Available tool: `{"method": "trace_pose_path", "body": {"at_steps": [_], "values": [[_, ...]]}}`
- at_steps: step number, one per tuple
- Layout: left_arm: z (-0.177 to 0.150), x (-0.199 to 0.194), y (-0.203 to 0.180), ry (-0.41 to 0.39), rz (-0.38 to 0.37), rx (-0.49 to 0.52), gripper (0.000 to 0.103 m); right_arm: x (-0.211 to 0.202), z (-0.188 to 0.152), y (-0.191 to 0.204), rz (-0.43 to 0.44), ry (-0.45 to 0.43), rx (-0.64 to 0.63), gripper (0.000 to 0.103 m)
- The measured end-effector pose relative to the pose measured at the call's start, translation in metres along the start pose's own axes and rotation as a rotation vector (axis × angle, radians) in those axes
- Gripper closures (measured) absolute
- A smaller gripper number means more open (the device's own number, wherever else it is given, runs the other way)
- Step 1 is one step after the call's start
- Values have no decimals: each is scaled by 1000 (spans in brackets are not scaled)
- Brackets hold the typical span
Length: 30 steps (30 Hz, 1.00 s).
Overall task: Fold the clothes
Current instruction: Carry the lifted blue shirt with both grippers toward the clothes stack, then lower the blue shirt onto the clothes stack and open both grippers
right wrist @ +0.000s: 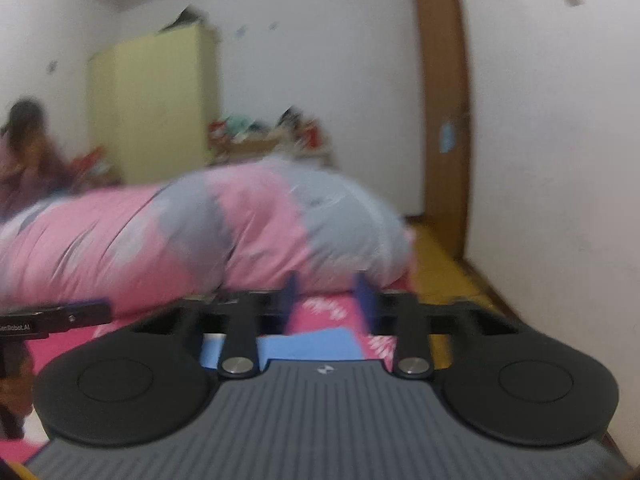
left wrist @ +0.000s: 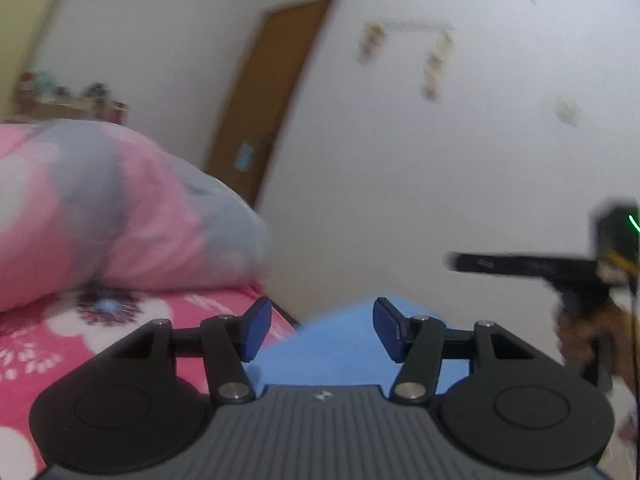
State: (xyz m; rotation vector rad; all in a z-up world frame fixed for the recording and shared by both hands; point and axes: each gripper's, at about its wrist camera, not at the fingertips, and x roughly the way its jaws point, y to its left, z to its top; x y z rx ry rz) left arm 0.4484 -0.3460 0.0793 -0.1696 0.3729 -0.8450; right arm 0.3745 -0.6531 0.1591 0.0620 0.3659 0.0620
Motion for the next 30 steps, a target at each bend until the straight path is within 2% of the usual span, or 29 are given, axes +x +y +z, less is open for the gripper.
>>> {"method": "trace_pose_path", "body": {"at_steps": [2, 5, 6, 8, 11, 14, 16, 18, 21, 25, 26, 29, 30], "values": [[-7, 15, 4, 77, 34, -16, 46, 18, -4, 1, 12, 113, 8, 91], [-18, 35, 20, 170, 107, -87, 46, 37, -17, -15, -142, 241, 97, 90], [-21, 34, 30, 161, 138, -134, 46, 32, -20, -25, -207, 239, 138, 89], [-18, 23, 46, 118, 169, -194, 44, 14, -27, -47, -344, 211, 224, 89], [-10, 6, 59, 53, 209, -229, 42, -46, -43, -58, -385, 95, 301, 87], [-3, -12, 48, 26, 213, -177, 41, -108, -60, -68, -410, -28, 374, 87], [-2, -25, 33, 36, 201, -126, 40, -144, -79, -58, -369, -92, 401, 87], [0, -41, 9, 57, 176, -80, 36, -174, -107, -40, -283, -138, 438, 87], [-6, -80, -24, 85, 110, 4, 26, -205, -148, -9, -194, -142, 467, 87], [-21, -150, -63, 116, 65, 49, 11, -232, -197, 39, -120, -156, 499, 84], [-25, -167, -71, 127, 63, 53, 10, -240, -207, 54, -107, -170, 504, 78], [-36, -212, -93, 151, 85, 75, 7, -258, -228, 95, -88, -201, 514, 51], [-40, -227, -101, 157, 98, 88, 5, -266, -233, 110, -84, -204, 516, 49]]}}
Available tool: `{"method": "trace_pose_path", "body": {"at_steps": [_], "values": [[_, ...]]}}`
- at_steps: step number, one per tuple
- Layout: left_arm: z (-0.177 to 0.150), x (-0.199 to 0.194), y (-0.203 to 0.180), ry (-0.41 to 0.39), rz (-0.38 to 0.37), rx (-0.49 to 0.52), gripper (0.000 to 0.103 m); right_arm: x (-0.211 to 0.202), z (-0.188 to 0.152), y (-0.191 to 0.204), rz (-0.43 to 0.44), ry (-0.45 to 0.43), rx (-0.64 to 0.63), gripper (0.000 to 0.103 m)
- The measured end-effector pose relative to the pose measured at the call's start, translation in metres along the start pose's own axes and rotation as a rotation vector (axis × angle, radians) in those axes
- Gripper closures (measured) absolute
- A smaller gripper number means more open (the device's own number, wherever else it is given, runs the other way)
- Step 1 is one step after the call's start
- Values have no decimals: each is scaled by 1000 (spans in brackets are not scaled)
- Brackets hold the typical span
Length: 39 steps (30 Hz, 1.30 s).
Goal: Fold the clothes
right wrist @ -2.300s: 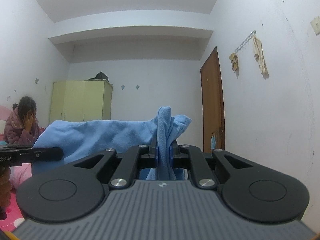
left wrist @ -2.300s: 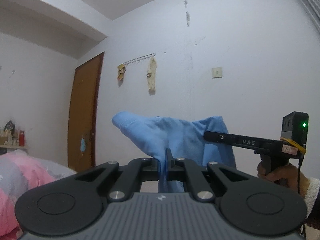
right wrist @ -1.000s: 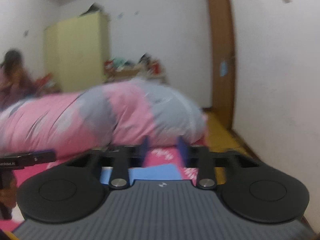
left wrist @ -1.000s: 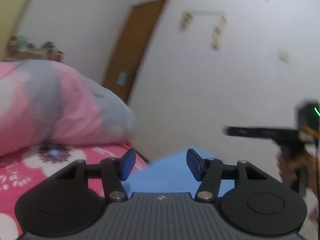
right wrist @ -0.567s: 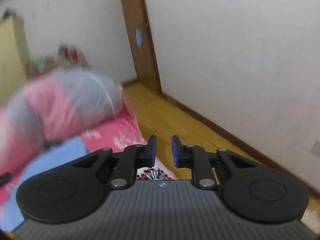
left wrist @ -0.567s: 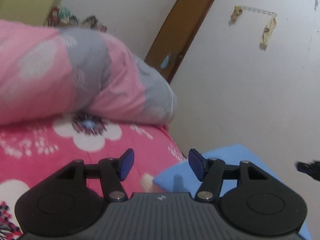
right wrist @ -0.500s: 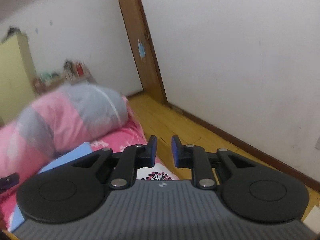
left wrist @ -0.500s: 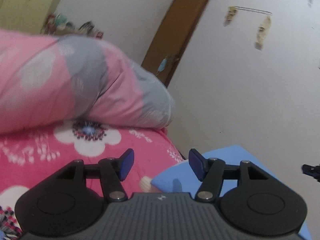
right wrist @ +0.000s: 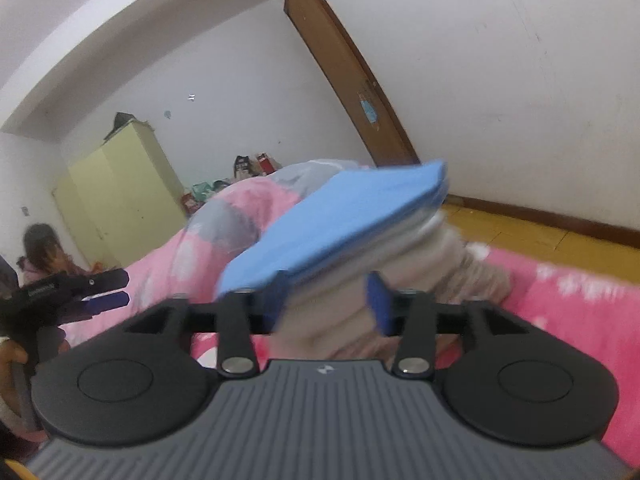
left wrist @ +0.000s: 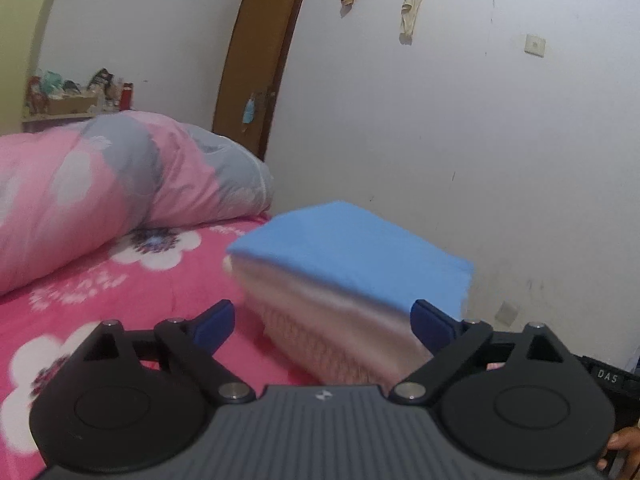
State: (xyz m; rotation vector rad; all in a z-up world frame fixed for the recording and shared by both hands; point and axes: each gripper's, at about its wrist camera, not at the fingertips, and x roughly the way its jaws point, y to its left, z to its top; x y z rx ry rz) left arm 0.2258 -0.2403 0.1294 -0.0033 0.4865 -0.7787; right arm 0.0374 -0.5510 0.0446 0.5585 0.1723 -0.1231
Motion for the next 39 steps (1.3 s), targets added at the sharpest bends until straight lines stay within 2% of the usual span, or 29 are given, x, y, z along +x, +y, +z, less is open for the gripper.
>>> {"method": "trace_pose_path", "body": {"at_steps": [4, 6, 9, 13, 15, 21, 23, 25, 32, 36, 39], "values": [[-24, -53, -24, -18, 66, 72, 0, -41, -16, 37, 19, 16, -19, 35], [-38, -76, -34, -42, 88, 100, 0, -50, -23, 63, 18, 33, -71, 24], [-54, -106, -41, -71, 101, 85, 0, -69, -26, 86, 1, 35, -132, 20], [-69, -130, -47, -53, 119, 37, 0, -98, -33, 111, -57, 18, -172, 16], [-77, -139, -53, -58, 146, 39, 0, -103, -34, 121, -92, 18, -191, 10], [-102, -162, -63, -69, 252, 33, 0, -126, -49, 146, -158, 18, -248, 5], [-110, -168, -63, -82, 313, 26, 0, -133, -54, 153, -165, 22, -235, 3], [-115, -170, -62, -77, 342, 9, 0, -138, -57, 157, -167, 25, -215, 2], [-122, -181, -59, -24, 332, -20, 0, -141, -63, 174, -270, 33, -250, 1], [-125, -182, -61, -27, 381, -7, 0, -137, -66, 182, -352, 46, -275, 1], [-124, -183, -55, 3, 344, -36, 0, -135, -70, 187, -401, 58, -299, 1]]}}
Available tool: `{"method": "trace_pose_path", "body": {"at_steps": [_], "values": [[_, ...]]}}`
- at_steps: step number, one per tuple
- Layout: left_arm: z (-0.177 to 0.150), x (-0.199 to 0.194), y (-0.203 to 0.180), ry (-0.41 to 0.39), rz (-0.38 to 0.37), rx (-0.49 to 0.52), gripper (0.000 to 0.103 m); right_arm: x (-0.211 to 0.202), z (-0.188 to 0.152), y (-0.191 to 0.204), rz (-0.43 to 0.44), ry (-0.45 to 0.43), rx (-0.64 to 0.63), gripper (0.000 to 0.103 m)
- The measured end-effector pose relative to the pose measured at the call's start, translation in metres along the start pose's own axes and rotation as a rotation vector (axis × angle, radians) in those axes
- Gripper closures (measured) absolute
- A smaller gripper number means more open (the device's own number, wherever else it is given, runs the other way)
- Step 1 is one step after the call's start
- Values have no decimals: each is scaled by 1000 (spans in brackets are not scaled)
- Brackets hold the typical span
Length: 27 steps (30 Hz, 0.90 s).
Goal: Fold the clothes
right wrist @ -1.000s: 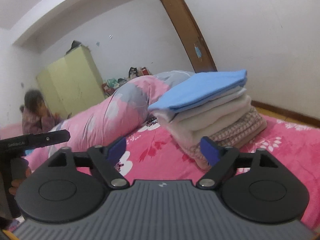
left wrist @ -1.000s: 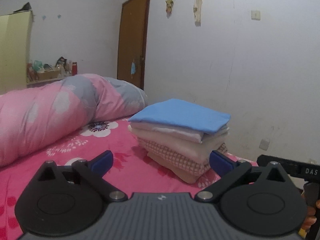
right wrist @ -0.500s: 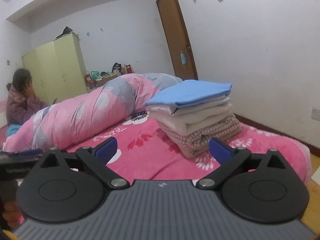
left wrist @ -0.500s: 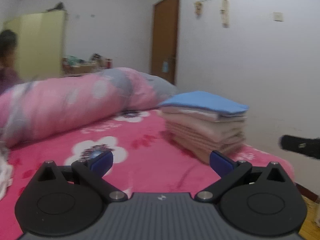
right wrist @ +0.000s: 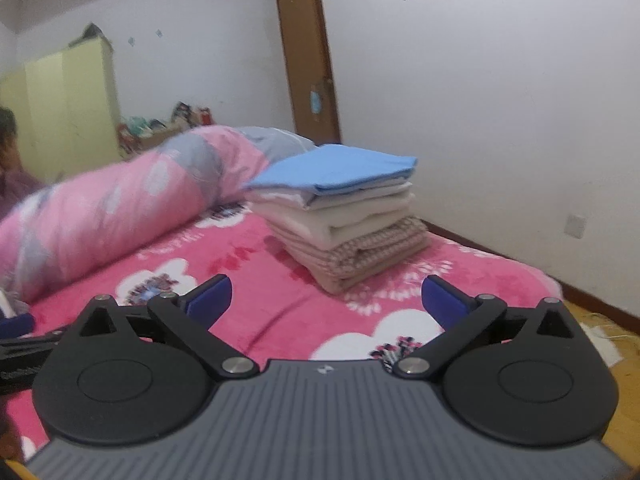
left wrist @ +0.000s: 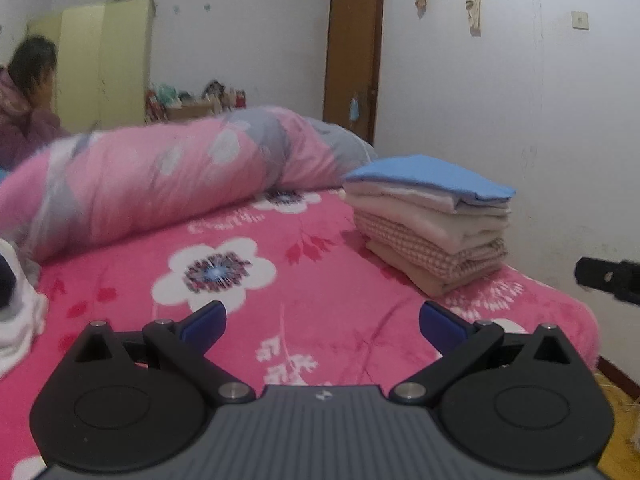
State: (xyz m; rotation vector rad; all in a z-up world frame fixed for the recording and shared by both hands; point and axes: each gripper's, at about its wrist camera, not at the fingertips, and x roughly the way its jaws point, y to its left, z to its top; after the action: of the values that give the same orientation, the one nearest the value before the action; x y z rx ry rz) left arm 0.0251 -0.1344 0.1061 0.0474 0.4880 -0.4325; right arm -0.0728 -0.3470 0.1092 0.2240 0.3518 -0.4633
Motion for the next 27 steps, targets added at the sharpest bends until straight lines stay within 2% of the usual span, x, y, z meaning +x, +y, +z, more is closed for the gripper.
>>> {"method": "trace_pose_path", "body": {"at_steps": [6, 13, 18, 22, 27], "values": [[1, -4, 9, -21, 46, -42, 0, 4, -2, 9, -35, 29, -39, 1], [3, -3, 5, -18, 72, 6, 0, 4, -1, 5, 20, 50, -13, 1], [1, -1, -1, -2, 53, 48, 0, 2, 1, 5, 25, 42, -39, 1], [1, 1, -5, 19, 71, 70, 0, 1, 1, 10, 9, 31, -80, 1], [0, 3, -2, 41, 56, 61, 0, 3, -1, 12, 2, 39, -87, 1]]}}
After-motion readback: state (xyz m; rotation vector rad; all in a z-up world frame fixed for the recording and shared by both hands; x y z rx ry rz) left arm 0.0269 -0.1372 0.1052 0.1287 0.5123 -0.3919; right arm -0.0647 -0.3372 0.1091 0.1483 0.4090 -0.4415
